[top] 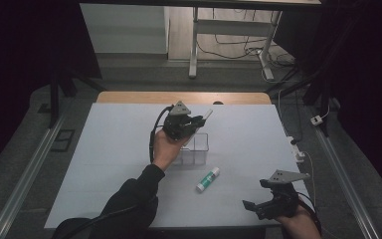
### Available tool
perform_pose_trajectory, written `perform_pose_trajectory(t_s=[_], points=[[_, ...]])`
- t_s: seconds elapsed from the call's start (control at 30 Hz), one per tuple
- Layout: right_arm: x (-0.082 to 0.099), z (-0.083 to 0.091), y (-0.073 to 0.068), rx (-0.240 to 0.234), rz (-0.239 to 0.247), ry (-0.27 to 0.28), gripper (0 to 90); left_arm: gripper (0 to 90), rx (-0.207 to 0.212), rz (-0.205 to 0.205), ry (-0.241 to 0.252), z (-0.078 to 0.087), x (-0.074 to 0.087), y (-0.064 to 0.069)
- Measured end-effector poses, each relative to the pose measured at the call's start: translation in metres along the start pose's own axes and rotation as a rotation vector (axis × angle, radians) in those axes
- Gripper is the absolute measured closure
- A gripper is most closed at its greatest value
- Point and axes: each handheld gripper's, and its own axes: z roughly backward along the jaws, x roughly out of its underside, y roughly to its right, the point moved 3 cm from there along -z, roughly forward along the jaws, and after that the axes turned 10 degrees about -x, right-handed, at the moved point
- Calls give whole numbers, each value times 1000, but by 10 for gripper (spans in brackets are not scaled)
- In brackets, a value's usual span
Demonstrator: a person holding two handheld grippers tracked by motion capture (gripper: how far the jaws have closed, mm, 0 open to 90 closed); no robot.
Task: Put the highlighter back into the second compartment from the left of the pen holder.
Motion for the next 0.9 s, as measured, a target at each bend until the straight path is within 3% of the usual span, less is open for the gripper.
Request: perform_pose_trajectory(t_s=[0.37, 0.6, 0.9], points=[[0, 0, 0, 0, 1, 0, 0, 780, -10, -19, -47, -1, 9, 1], [0, 0, 0, -2, 2, 0, 0, 762, -38, -63, -108, -4, 18, 5], [0, 0, 0, -2, 1, 0, 0, 600, -40, -48, -95, 11, 15, 3]])
